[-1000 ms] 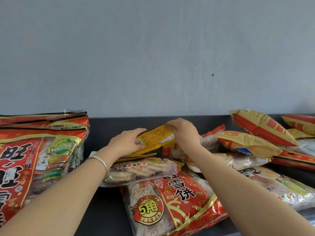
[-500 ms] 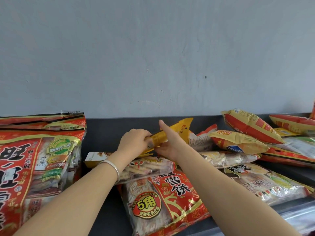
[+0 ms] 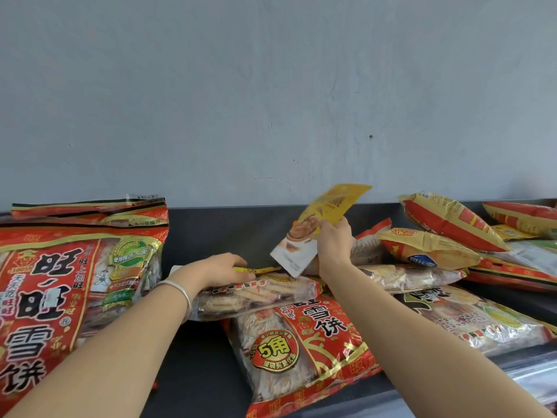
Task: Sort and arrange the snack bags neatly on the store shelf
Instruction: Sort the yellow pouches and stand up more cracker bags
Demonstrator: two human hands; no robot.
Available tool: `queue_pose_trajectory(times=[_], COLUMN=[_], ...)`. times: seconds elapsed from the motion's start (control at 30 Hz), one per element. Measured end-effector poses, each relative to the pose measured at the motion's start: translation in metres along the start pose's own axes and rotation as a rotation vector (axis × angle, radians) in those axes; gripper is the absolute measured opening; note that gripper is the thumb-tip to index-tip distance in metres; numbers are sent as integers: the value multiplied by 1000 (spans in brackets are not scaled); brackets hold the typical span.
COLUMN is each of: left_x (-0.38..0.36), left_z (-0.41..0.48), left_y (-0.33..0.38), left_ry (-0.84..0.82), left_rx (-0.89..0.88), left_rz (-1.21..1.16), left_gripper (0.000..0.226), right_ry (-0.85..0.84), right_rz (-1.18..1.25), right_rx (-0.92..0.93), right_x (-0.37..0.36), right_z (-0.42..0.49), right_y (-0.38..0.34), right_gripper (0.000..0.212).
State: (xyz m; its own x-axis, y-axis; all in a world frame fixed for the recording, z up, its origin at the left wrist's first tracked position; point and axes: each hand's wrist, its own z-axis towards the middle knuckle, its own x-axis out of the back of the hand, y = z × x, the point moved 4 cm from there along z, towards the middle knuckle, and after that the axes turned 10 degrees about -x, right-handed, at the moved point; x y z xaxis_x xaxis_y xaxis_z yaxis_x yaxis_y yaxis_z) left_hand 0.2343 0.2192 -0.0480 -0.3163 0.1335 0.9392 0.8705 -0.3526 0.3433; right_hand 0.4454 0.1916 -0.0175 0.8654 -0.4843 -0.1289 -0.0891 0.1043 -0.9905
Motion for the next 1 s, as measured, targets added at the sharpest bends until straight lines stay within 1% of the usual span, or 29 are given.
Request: queue_pose_trajectory(times=[0.03,0.13,0.2,0.3,0.4,0.47,0.6,0.67,0.77,0.87,0.93,1.0], left_x=[0,1,2,1,-2,-3,13,24,33,36,36,34], left_z=[1,2,2,3,-1,-2,-5,-8,-6,3,8,12], left_y=[-4,-7,-3,-3,-8,-6,10,25,53,84,107,137], left_ry=[17,13,-6,47,138,227,414,506,648,770,869,946], left_rx=[10,23,-24,-57,57,98,88,81,42,-19,-53,-93], left_rz=[-6,58,206,419,544,570,491,462,414,359,241,89], left_gripper=[67,65,53,32,27,26,23,22,22,24,24,24], right_ry=[1,-10,-6,3,-2,-8,14,32,73,154,198,230], right_rz=[-19,-52,-45,-35,-55,-53,66,155,264,326,344,331], right_rx=[43,46,29,27,30,28,36,62,118,173,253,288], right_x=[0,3,7,10,10,10,18,29,54,90,120,155], right_z=[1,3,5,8,10,8,7,8,11,11,12,12], right_y=[1,2,3,7,7,5,-6,-19,-41,-62,-75,-84], right_gripper=[23,17,16,15,13,14,25,24,21,29,25,23])
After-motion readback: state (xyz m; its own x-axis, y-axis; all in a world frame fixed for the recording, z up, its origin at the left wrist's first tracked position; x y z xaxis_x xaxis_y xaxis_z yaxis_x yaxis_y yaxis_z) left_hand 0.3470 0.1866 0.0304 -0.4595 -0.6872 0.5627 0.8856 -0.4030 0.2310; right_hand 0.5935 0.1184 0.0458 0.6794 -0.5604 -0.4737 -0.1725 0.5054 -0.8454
